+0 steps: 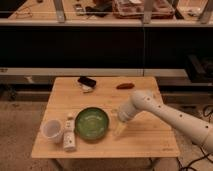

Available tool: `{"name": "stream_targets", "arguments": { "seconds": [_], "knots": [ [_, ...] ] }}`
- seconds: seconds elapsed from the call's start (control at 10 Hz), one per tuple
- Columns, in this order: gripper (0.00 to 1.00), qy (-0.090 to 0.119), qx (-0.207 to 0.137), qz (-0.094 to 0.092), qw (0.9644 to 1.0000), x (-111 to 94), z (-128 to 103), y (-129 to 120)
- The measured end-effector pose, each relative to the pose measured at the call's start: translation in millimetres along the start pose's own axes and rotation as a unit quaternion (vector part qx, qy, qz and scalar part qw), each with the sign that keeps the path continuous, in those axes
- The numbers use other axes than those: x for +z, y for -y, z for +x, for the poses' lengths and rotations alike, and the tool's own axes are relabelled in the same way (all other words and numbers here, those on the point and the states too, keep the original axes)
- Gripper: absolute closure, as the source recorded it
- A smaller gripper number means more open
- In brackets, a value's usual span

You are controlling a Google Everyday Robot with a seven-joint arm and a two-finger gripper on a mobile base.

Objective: Push the ceramic bowl across the table

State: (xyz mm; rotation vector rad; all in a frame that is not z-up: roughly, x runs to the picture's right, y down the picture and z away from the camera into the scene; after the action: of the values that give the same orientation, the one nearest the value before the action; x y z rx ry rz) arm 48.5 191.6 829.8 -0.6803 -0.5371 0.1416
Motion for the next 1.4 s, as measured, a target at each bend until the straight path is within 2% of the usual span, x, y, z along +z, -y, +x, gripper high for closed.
{"name": "stream_targets", "arguments": {
  "seconds": [0.2,0.5,0.8,1.2,1.3,1.4],
  "knots": [
    [0.2,0.002,0.001,0.003,1.0,10,-14,1],
    [0.2,0.004,0.01,0.005,0.9999,29,-48,6],
    [0.2,0.02,0.018,0.007,0.9996,39,-92,14],
    [0.2,0.037,0.013,-0.001,0.9992,65,-148,16],
    [0.2,0.042,0.02,0.003,0.9989,65,-154,22],
    [0.2,0.053,0.034,0.012,0.998,53,-155,33]
  ]
}}
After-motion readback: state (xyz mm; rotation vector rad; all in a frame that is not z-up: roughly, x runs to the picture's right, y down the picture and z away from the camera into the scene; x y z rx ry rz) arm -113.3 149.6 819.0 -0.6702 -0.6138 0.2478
